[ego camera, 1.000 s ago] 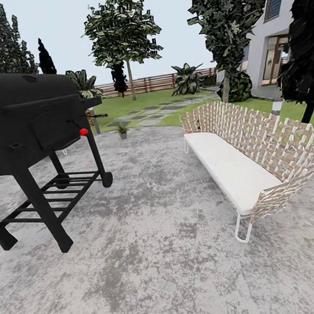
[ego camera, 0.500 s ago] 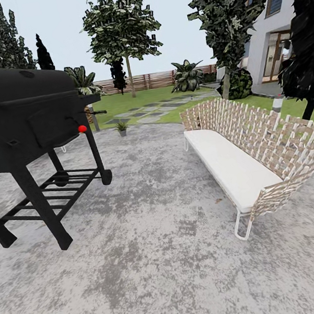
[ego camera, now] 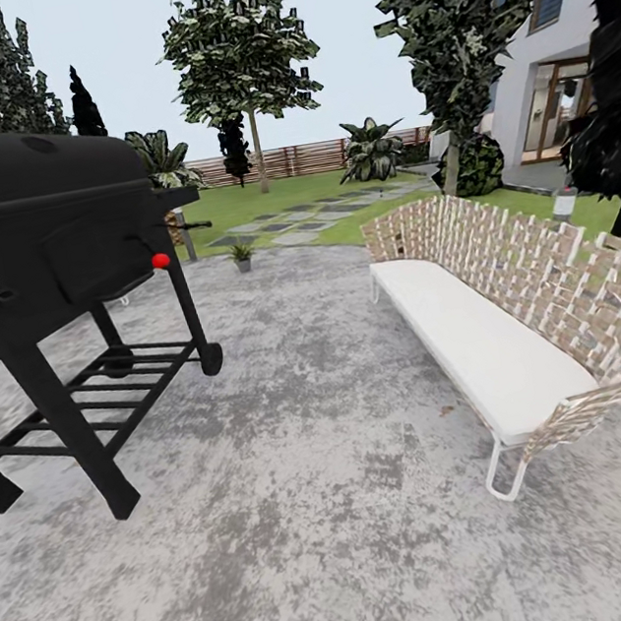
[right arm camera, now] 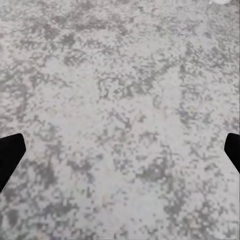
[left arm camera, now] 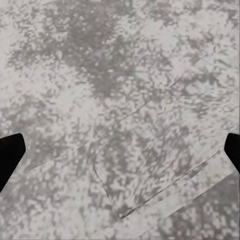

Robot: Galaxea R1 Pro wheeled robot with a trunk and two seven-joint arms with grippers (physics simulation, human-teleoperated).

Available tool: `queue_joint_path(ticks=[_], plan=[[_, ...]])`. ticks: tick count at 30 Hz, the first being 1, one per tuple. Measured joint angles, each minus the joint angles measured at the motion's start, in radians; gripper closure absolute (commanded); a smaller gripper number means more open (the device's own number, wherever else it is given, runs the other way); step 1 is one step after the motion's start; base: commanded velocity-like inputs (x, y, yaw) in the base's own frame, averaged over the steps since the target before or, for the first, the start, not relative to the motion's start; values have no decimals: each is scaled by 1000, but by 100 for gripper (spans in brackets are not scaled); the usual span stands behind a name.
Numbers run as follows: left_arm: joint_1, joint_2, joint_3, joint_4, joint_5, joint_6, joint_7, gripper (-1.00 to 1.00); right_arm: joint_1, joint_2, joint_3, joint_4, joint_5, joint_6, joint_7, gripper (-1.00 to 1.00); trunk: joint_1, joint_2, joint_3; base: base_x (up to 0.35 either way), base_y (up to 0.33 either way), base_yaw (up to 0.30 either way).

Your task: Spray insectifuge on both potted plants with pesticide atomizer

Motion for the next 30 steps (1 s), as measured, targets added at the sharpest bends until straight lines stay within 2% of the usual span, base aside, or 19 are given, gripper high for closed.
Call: queue_joint_path(ticks=[30], plan=[[0, 2, 0, -1, 2, 1, 0, -100, 0, 0, 0, -3, 0, -1, 0, -100, 0, 0, 0, 334, 17, 0]])
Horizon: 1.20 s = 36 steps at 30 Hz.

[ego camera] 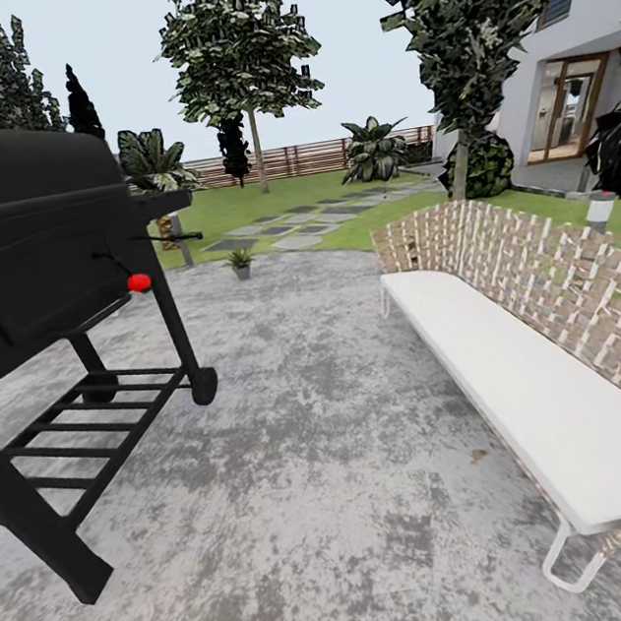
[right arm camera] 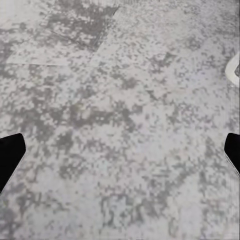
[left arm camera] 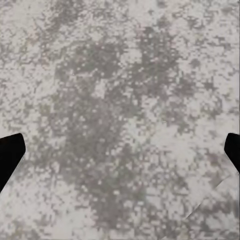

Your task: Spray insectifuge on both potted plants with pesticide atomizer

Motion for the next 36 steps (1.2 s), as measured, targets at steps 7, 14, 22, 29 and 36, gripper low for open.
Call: queue_joint_path(ticks=[7, 14, 22, 29, 36], plan=[[0, 1, 0, 0, 0, 1, 1, -100, 0, 0, 0, 1, 1, 0, 0, -100, 0, 0, 0, 339, 0, 0], [0, 1, 43, 1, -2, -2, 0, -100, 0, 0, 0, 2, 1, 0, 0, -100, 0, 0, 0, 339, 0, 0], [0, 0, 47, 1, -5, -2, -3, -100, 0, 0, 0, 2, 0, 0, 0, -100, 0, 0, 0, 339, 0, 0], [0, 0, 47, 1, -6, -2, -3, -100, 0, 0, 0, 2, 0, 0, 0, -100, 0, 0, 0, 339, 0, 0], [0, 0, 47, 1, -7, -2, -3, -100, 0, 0, 0, 2, 0, 0, 0, -100, 0, 0, 0, 340, 0, 0]])
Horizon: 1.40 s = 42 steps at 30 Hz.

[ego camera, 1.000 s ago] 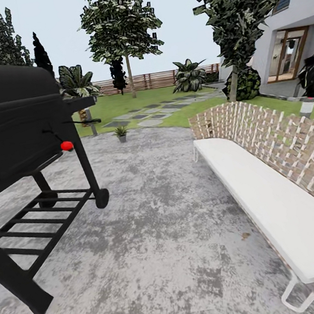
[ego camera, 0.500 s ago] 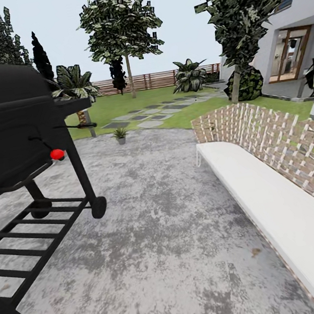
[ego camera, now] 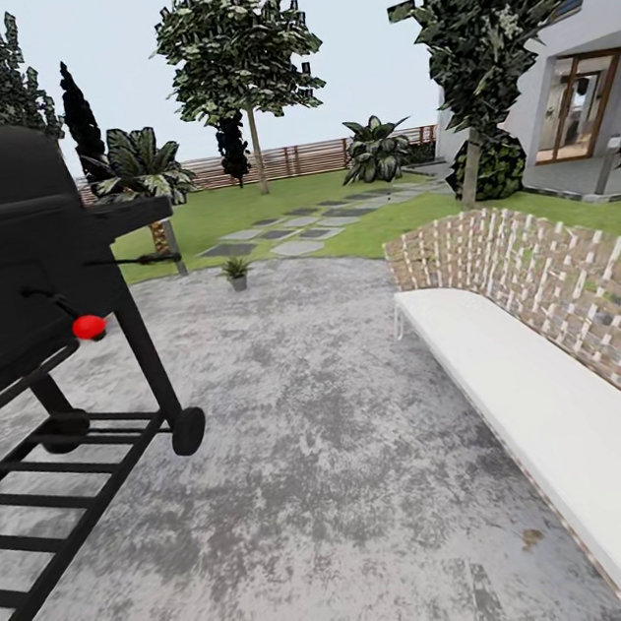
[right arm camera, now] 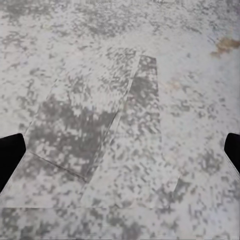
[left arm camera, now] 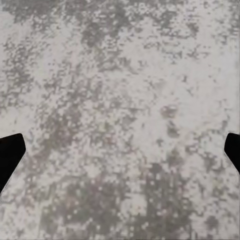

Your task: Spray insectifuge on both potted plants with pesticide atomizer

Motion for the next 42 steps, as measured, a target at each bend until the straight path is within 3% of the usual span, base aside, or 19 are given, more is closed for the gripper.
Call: queue_joint_path(ticks=[42], plan=[[0, -2, 0, 0, 0, 0, 0, -100, 0, 0, 1, 6, 2, 0, 0, -100, 0, 0, 0, 340, 0, 0]])
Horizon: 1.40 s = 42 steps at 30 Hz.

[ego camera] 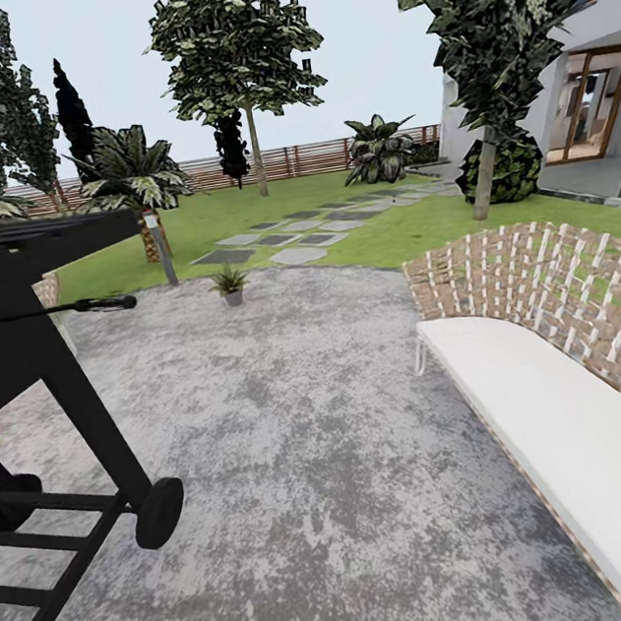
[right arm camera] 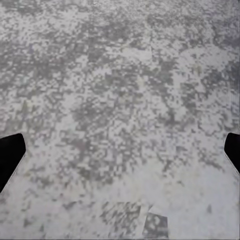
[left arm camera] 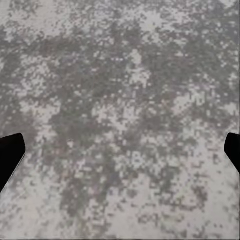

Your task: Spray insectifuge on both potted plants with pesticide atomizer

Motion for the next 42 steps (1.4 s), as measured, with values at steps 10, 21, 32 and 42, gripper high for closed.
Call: queue_joint_path(ticks=[10, 21, 32, 42], plan=[[-1, 0, 0, 0, 0, 0, 0, -100, 0, 0, 0, 0, 0, 0, 0, -100, 0, 0, 0, 340, 0, 0], [0, 0, 0, 0, 0, 0, 0, -100, 0, 0, 0, -4, -1, 0, 0, -100, 0, 0, 0, 340, 0, 0], [0, 0, 0, 0, 0, 0, 0, -100, 0, 0, 0, -5, -1, 0, 0, -100, 0, 0, 0, 340, 0, 0], [0, 0, 0, 0, 0, 0, 0, -100, 0, 0, 0, -5, -1, 0, 0, -100, 0, 0, 0, 340, 0, 0]])
